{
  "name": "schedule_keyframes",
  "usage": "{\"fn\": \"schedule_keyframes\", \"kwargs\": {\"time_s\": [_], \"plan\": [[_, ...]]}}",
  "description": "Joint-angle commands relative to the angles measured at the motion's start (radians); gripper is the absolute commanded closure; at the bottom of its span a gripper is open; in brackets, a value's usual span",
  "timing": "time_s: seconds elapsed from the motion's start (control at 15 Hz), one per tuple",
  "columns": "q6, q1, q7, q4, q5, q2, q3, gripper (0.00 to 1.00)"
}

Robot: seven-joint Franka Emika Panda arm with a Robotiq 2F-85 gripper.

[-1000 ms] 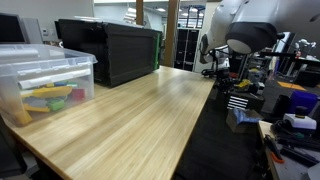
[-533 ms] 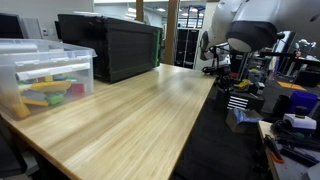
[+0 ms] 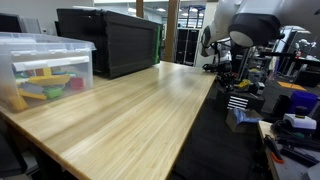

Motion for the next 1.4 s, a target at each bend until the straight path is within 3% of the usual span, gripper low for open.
{"fn": "schedule_keyframes", "kwargs": {"time_s": [0.0, 0.2, 0.27, 0.33, 0.87, 1.33], "plan": [[0.020, -0.021, 0.065, 0.059, 0.063, 0.033, 0.056, 1.00], [0.017, -0.028, 0.065, 0.062, 0.066, 0.029, 0.054, 1.00], [0.061, -0.054, 0.095, 0.053, 0.002, -0.038, 0.110, 1.00], [0.030, -0.039, 0.062, 0.058, 0.071, 0.015, 0.062, 1.00], [0.023, -0.140, 0.042, 0.083, 0.202, -0.018, 0.061, 0.99], [0.018, -0.178, 0.027, 0.094, 0.271, -0.028, 0.056, 1.00]]}}
